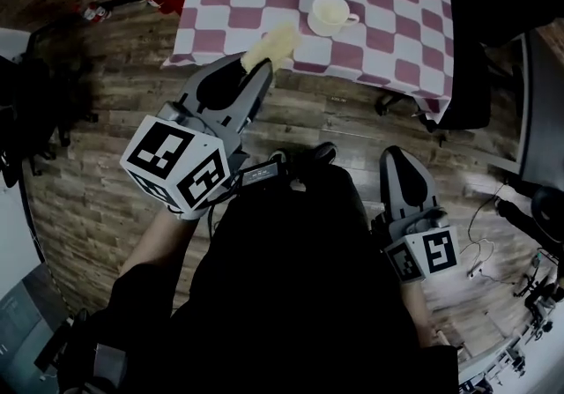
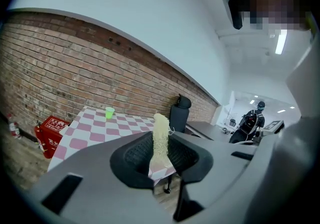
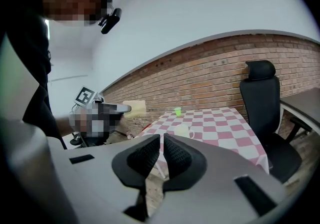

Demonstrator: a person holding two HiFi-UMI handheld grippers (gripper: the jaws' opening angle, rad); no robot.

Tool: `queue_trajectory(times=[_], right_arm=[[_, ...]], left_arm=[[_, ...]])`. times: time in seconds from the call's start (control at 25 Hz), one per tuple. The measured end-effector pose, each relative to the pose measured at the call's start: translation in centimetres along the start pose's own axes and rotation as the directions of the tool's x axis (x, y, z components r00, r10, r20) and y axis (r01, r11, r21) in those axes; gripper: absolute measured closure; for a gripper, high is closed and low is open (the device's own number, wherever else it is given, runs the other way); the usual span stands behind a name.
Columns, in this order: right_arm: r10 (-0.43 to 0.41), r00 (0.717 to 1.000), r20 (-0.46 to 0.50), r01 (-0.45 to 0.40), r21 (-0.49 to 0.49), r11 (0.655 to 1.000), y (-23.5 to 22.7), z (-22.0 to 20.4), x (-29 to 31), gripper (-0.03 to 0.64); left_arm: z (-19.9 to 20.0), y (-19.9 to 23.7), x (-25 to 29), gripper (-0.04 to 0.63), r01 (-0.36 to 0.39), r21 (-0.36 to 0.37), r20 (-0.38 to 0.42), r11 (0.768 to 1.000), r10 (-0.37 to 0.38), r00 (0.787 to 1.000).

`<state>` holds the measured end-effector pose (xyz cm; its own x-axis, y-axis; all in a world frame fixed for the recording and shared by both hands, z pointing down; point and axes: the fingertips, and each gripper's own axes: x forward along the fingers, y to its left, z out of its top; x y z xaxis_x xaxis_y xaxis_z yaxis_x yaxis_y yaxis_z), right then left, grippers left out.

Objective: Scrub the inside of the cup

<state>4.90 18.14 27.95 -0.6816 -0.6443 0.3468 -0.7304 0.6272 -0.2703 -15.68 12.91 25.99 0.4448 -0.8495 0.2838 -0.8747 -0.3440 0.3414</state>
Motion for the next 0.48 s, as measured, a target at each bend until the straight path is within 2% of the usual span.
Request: queue_trajectory(times=[0.16, 0.28, 0.4, 0.48], right_arm=[[0.034, 0.999, -0.022, -0.033, 0.031, 0.999, -3.9, 0.1, 3.2, 0.574], [0.076, 0.997, -0.007, -0.075, 0.037, 0.996, -7.4, 2.4, 6.4, 0.574], [0.122, 0.992, 0.015, -0.122, 0.028, 0.992, -10.8, 5.7, 9.4, 0.574], [0.154, 0.988, 0.005, -0.154, 0.033, 0.987, -12.8, 7.0, 11.1, 0.574]], left_arm=[[0.4, 0.6, 4.3, 0.515, -0.010, 0.010, -0.039, 1.000, 0.011, 0.999], [1.0, 1.3, 7.8, 0.515, -0.047, 0.031, -0.097, 0.998, 0.050, 0.994], [1.4, 2.2, 11.9, 0.515, -0.077, 0.071, -0.186, 0.994, 0.090, 0.978], [1.3, 2.6, 15.0, 0.515, -0.069, 0.121, -0.274, 0.990, 0.100, 0.956]])
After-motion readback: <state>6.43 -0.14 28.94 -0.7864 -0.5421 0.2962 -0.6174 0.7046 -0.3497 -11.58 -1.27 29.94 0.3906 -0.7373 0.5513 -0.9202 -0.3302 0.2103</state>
